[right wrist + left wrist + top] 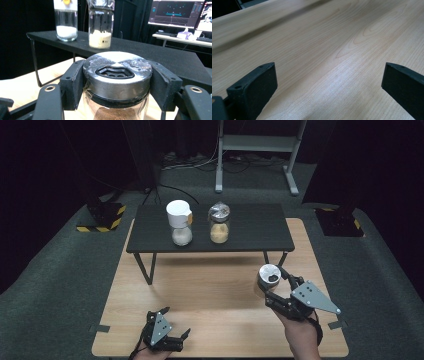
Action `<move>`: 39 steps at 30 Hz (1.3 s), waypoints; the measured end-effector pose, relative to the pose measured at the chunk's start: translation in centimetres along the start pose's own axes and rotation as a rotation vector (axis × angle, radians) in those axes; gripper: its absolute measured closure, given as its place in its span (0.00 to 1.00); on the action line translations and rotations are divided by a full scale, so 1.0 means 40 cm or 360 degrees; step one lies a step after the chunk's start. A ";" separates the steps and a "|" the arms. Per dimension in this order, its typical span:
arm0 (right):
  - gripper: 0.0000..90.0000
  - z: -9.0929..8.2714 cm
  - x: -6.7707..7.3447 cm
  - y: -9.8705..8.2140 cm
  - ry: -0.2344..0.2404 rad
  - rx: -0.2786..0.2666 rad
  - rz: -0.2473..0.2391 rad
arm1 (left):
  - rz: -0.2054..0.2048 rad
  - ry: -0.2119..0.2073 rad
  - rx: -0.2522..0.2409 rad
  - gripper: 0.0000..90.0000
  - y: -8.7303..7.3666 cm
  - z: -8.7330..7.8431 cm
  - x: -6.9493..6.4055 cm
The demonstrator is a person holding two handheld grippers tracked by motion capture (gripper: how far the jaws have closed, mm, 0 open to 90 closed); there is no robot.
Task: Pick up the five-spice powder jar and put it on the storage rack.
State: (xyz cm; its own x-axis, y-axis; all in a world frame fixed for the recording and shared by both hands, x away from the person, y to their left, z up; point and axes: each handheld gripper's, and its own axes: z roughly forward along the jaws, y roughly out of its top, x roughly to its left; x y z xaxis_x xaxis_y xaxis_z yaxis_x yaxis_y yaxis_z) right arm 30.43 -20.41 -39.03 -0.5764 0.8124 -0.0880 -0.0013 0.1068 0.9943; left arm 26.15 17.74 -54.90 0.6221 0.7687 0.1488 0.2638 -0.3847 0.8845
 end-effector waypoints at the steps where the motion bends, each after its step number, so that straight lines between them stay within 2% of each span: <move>1: 0.38 0.002 0.000 0.004 0.0002 -0.0007 -0.0002 | -0.0001 -0.0001 0.0003 0.01 0.000 0.000 0.000; 13: 0.38 0.021 0.008 0.031 0.0023 -0.0021 0.0008 | 0.0008 -0.0007 -0.0011 0.01 -0.001 -0.002 0.000; 26: 0.38 0.019 -0.008 0.066 0.0013 -0.0079 0.0023 | 0.0012 -0.0013 -0.0006 0.01 0.000 -0.001 -0.001; 39: 0.38 0.042 -0.005 0.106 0.0025 -0.0114 -0.0008 | 0.0022 -0.0016 -0.0013 0.01 -0.001 -0.002 -0.002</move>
State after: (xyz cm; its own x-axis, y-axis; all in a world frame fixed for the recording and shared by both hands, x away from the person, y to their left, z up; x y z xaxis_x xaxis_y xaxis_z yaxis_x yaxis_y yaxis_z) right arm 31.94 -19.15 -34.89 -0.5891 0.8028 -0.0926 -0.0623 0.0691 0.9957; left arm 26.03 17.73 -54.91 0.6332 0.7580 0.1566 0.2489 -0.3909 0.8861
